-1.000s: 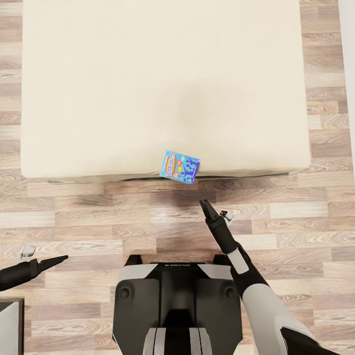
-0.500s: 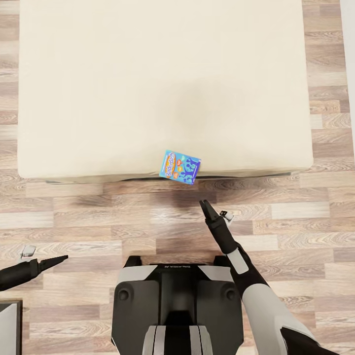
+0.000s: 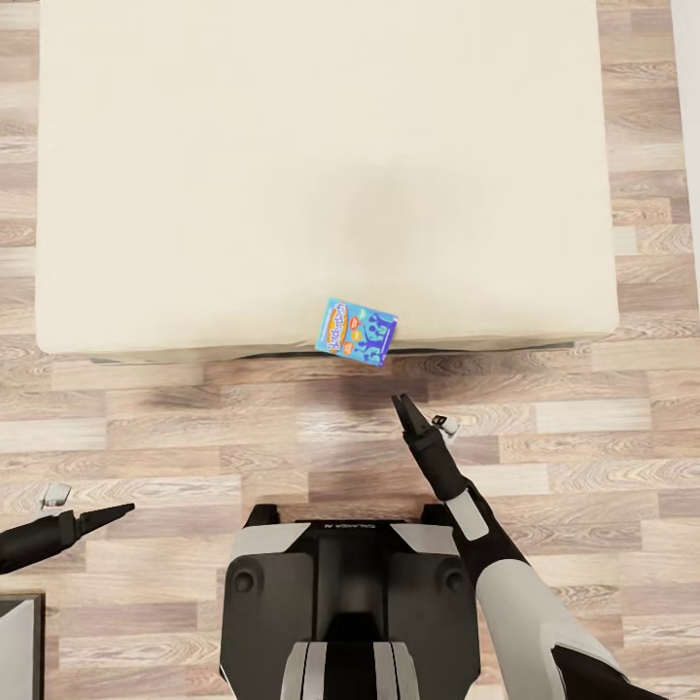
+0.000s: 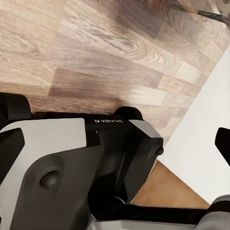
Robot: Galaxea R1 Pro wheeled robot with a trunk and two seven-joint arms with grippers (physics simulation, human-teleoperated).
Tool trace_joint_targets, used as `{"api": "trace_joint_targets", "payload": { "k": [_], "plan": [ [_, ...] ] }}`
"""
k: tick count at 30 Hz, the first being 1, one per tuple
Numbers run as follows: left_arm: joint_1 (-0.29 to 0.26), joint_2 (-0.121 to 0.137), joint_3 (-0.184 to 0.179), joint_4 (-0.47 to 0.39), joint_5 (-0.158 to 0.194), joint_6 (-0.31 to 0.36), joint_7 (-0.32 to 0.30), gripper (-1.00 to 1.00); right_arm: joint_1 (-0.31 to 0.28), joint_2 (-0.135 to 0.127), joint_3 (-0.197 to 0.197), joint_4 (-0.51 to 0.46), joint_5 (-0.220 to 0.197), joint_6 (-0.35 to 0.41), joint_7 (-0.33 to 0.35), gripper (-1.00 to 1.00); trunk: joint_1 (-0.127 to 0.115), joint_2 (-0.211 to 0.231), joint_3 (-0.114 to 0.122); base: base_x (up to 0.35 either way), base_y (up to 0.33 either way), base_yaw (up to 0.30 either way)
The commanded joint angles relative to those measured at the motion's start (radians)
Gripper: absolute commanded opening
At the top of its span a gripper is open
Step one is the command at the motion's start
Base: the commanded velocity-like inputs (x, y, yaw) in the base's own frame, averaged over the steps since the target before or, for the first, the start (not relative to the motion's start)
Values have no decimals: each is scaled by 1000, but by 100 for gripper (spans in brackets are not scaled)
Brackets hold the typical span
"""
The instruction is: Put all the toys in the child's room - the three board games (two on the bed and one on the table), the two jigsaw puzzles on the table, and the tennis ball on the table - inside the toy box on the table in the child's room.
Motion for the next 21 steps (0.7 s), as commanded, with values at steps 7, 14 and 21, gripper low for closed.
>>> {"api": "trace_joint_targets", "payload": {
  "k": [7,14,21],
  "plan": [
    [0,0,0,0,2,11,-3,100,0,-1,-4,0,1,11,5,100,0,0,0,92,59,0],
    [0,0,0,0,2,11,-3,100,0,0,-5,0,1,11,4,100,0,0,0,16,9,0],
    [0,0,0,0,2,11,-3,100,0,-1,-4,0,1,11,4,100,0,0,0,4,1,0]
  ]
}}
